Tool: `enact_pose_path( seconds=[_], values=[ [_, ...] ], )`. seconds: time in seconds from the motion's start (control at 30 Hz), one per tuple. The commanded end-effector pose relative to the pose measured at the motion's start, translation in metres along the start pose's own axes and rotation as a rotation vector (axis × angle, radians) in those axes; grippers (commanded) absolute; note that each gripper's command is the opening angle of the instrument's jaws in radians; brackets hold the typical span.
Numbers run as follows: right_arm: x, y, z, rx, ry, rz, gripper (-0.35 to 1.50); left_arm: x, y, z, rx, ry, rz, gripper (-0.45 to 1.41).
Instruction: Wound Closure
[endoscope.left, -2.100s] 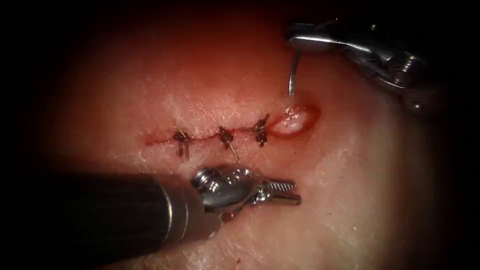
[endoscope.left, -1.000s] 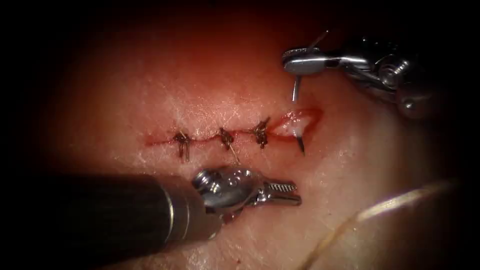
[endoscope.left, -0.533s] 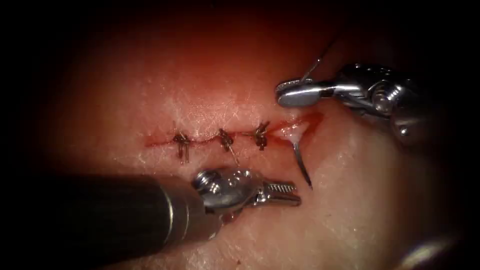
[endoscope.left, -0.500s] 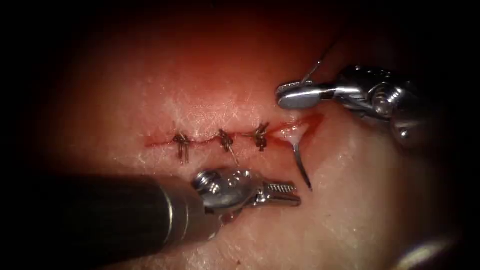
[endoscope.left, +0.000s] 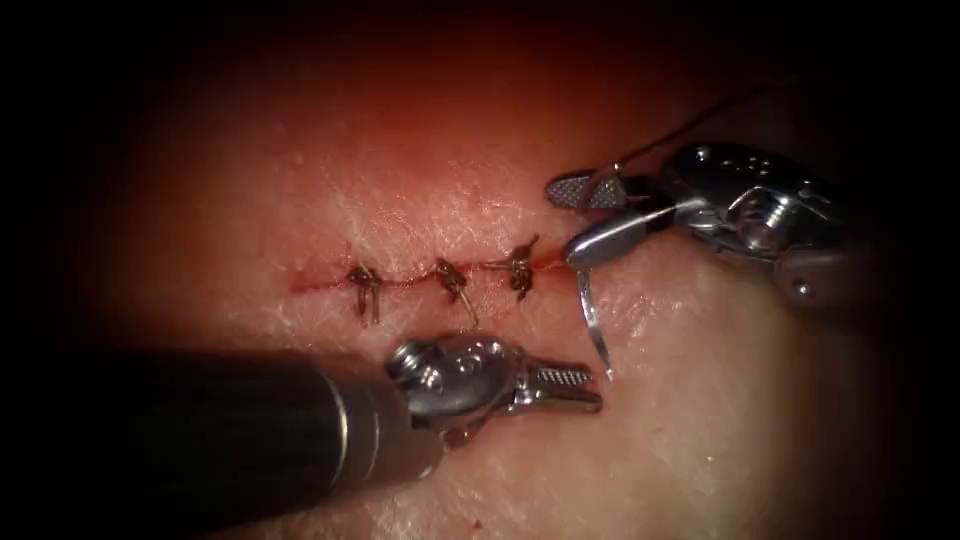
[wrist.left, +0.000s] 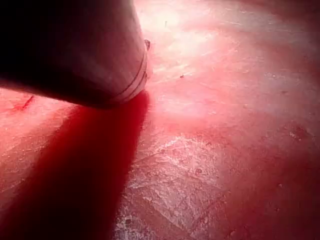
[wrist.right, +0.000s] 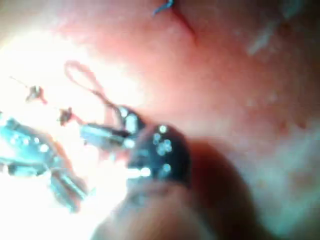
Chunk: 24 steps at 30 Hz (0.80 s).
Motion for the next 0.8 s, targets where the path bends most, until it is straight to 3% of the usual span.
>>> enact_pose_path(
  seconds=[0.03,0.33,0.4,0.43,0.53,0.8],
  values=[
    [0.0002,0.0003,0.0003,-0.015,0.013,-0.026,1.31,-0.0003,-0.0001,0.0008,-0.003,-0.001,0.0,0.12],
    [0.0021,0.0006,-0.0005,-0.077,0.087,-0.105,1.26,-0.0003,-0.0001,0.0008,-0.004,-0.001,0.0,0.12],
    [0.0023,0.0007,-0.0006,-0.08,0.097,-0.114,1.16,-0.0003,-0.0001,0.0008,-0.004,-0.001,0.0,0.12],
    [0.0024,0.0006,-0.0007,-0.079,0.099,-0.126,0.99,-0.0003,-0.0001,0.0008,-0.004,-0.001,0.0,0.12],
    [0.0023,0.0005,-0.001,-0.065,0.106,-0.162,-0.35,-0.0003,-0.0001,0.0008,-0.004,-0.001,0.0,0.12],
    [0.0013,0.0008,-0.0015,-0.051,0.067,-0.131,-0.35,-0.0003,-0.0001,0.0008,-0.004,-0.001,0.0,0.12]
  ],
)
